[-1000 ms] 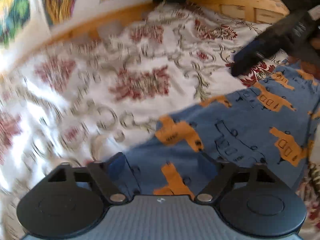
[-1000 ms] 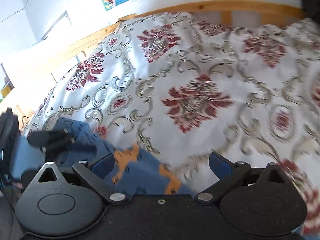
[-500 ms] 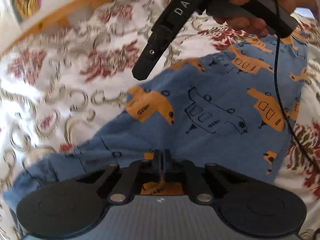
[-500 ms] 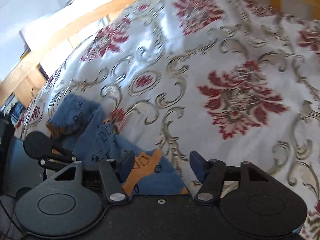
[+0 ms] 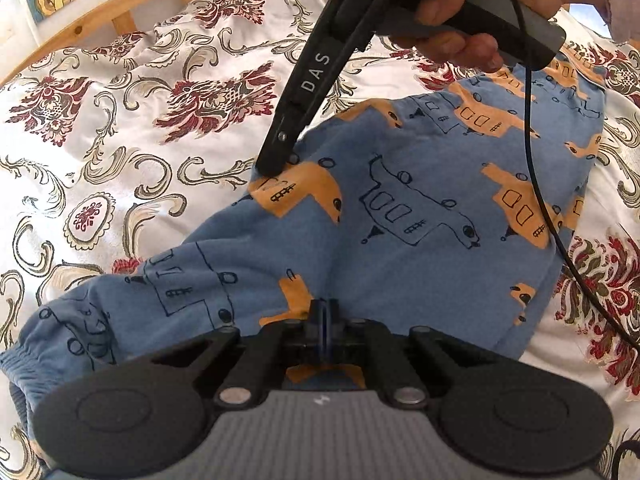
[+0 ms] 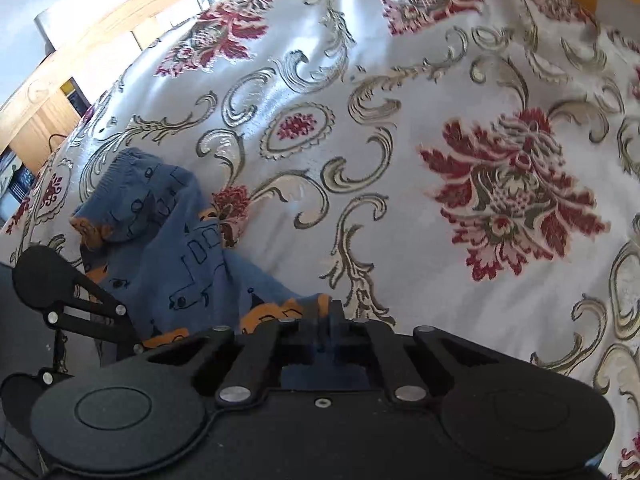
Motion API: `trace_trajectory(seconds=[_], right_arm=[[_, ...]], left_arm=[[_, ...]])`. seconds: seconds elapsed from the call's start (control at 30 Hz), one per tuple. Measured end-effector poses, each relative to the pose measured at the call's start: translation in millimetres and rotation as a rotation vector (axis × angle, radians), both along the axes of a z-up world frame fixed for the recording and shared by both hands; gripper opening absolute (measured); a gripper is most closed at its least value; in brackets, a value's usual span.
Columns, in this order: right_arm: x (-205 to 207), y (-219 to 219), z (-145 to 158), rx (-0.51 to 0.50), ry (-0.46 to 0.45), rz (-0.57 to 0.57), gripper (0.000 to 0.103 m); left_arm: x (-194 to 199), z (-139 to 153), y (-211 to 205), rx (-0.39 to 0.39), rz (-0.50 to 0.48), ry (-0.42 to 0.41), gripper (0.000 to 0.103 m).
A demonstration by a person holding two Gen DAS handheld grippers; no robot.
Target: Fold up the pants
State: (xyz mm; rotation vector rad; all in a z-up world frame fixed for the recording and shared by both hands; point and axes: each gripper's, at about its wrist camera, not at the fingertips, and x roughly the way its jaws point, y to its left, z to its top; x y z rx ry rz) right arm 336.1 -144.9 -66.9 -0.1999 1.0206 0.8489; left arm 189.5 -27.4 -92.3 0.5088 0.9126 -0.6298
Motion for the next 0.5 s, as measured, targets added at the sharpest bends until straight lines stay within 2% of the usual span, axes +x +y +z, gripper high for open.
trace_trajectory(seconds=[0.17,0.23,0.3,0.37,0.4,0.47,0.5], right_arm=[[-6,2,19,-0.005,-0.155,-0.038,0.002],[-5,6,14,-0.029,-0.172,-0.038,0.002],[-2,10,0,-0.06,-0.149,-0.034,0.003],[-1,14,-11,-0.1,-0.145,-0.03,0.01],[-2,13,-12,-0.102,-0.158,-0.042,0.022],[-4,5,-3,-0.068,-0.165,-0.078,0.032],[-6,1,2,-0.045,-0.17,-0.097,0.041]], left_arm=[[-2,0,-1,0.009,-0.008,-0.011,0.001],[-3,-1,-2,0.016,-0.014,-0.019,0.001],[-4,-1,-3,0.018,-0.016,-0.019,0.001],[-4,-1,-2,0.017,-0.016,-0.016,0.001],[-4,0,-2,0.013,-0.014,-0.014,0.001],[-1,3,3,-0.012,0.01,0.008,0.001],[2,6,7,-0.035,0.035,0.029,0.001]])
